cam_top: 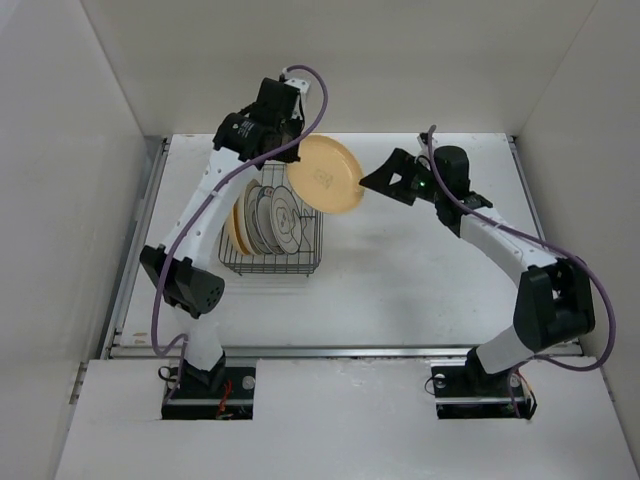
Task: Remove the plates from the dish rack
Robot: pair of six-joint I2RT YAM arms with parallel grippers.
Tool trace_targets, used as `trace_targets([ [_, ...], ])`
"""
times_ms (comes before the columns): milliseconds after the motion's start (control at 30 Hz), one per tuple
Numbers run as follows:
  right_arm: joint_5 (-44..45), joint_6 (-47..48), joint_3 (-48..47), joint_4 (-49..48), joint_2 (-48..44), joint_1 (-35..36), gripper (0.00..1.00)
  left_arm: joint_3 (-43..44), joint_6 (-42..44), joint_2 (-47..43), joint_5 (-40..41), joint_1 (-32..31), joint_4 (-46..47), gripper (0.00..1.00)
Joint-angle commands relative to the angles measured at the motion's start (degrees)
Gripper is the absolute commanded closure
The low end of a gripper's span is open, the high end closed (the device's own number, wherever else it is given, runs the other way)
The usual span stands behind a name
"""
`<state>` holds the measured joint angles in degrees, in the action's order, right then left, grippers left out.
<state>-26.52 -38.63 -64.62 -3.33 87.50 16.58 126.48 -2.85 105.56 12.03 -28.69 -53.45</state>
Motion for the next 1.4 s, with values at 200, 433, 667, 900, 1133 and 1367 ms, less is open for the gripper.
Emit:
trace_targets([
  [200,-9.2,-7.1,0.7,-12.7,5.0,0.0,0.19,-4.8,-5.6,-3.9,-15.6,-0.6,-0.3,1.0],
  [433,-11.8,-8.2,0.1,-12.7,8.0,0.0,1.0,-4.1,-4.0,-4.4,-16.7,-0.6,-0.3,1.0],
  [667,-1.3,-9.5,2.0,-8.9,-1.1,-2.7,1.0,-3.6,-1.6,-4.9,-1.0,-0.6,-3.4,0.01],
  [900,34.1,-16.3,6.9,12.6,-11.9,-8.7,1.0,-3.6,1.0,-2.5,10.9,-0.6,-10.9,0.01],
  [1133,47.5,-19.4,12.2,18.0,-8.3,-11.0,1.0,-7.6,1.7,0.8,14.3,-1.1,-12.3,0.27],
  [1367,46.7,-20.6,14.1,18.0,-1.9,-12.1,0.96,-8.8,0.0,1.9,22.5,-1.1,-12.9,0.41],
])
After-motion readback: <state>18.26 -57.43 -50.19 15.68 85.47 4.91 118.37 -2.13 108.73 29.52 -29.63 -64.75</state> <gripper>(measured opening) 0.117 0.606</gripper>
